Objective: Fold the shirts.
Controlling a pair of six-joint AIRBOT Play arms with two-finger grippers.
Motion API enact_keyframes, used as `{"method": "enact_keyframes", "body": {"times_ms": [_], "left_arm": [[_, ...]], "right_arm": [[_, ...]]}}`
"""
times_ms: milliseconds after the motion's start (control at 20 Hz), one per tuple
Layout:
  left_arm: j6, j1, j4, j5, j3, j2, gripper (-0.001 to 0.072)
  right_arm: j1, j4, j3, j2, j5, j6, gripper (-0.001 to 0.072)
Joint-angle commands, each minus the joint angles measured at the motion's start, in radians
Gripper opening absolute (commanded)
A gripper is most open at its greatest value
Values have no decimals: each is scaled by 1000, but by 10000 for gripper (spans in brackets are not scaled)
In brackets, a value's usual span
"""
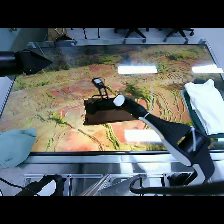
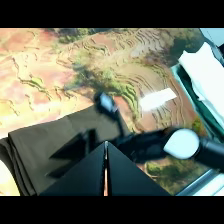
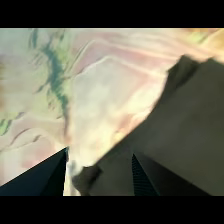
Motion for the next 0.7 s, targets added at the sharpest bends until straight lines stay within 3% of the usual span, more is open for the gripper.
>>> {"method": "enact_keyframes", "body": {"times_ms": [0,100,150,200,350,650], "left_arm": [[10,4,-2,2,-32,14,13],[10,4,-2,0,-32,14,13],[10,4,-2,-5,-32,14,13],[10,4,-2,-13,-32,14,13],[10,3,-2,-20,-32,14,14],[10,3,-1,-17,-32,14,13]], "right_arm": [[-202,-13,-1,82,266,66,463],[-361,-69,-1,117,400,135,483],[-433,-119,-1,123,459,181,610],[-505,-179,-2,122,523,233,683],[-644,-285,-56,90,626,315,684],[-594,-143,-164,-34,568,211,689]]}}
